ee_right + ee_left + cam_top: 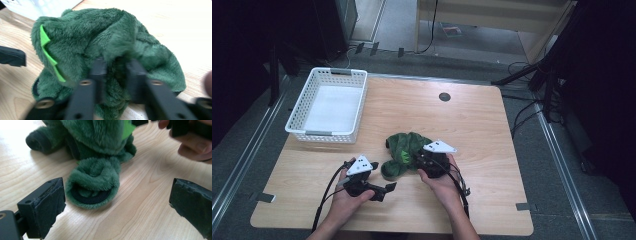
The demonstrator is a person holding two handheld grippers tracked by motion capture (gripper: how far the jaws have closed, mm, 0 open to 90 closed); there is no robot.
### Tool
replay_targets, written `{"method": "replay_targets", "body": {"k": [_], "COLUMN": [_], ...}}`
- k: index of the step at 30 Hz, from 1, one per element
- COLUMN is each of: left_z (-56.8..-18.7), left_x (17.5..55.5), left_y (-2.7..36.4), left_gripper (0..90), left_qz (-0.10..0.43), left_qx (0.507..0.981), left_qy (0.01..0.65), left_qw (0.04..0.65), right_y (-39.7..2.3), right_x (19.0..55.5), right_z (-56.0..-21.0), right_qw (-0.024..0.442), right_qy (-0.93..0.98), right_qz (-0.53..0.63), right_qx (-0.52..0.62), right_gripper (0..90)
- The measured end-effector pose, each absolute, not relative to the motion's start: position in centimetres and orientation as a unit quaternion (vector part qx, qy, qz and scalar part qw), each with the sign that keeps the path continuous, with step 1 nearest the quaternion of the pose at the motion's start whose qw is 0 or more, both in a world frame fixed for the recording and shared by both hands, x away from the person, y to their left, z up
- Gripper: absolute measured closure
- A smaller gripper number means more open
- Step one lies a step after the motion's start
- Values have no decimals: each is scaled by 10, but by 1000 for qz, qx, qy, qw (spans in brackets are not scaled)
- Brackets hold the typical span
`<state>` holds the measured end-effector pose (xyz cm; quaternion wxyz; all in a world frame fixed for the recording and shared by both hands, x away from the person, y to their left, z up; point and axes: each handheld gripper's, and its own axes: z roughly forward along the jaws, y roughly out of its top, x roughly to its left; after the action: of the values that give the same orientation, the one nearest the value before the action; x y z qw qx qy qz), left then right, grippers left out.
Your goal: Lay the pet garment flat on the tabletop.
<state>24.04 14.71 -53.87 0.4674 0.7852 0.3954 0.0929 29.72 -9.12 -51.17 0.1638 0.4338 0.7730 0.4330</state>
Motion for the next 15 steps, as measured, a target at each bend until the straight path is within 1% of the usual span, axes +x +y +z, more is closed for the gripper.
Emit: {"method": "replay_targets", "body": {"k": [1,2,4,5,7,9,10,12,13,15], "left_z": [-540,-541,-544,-544,-546,-547,-548,-548,-548,-549], "left_x": [240,241,242,242,242,242,243,244,245,247], "left_y": [145,143,140,140,138,138,137,137,137,138], "left_gripper": [19,61,85,148,213,318,370,442,504,553], "left_qz": [94,99,102,102,98,98,108,109,117,119], "left_qx": [786,788,793,793,795,794,791,790,788,783], "left_qy": [399,405,411,411,417,420,432,436,441,450], "left_qw": [462,454,437,437,429,428,419,418,413,412], "right_y": [-92,-94,-96,-96,-100,-101,-103,-103,-103,-102], "right_x": [297,297,297,297,296,296,296,296,296,295], "right_z": [-511,-511,-509,-509,-505,-504,-502,-502,-501,-501], "right_qw": [163,162,159,159,153,152,144,143,144,144], "right_qy": [773,771,766,766,756,754,749,749,749,749], "right_qz": [437,442,454,454,469,473,483,485,487,488], "right_qx": [431,429,428,428,431,430,430,429,425,424], "right_gripper": [836,852,863,863,869,869,869,869,870,870]}}
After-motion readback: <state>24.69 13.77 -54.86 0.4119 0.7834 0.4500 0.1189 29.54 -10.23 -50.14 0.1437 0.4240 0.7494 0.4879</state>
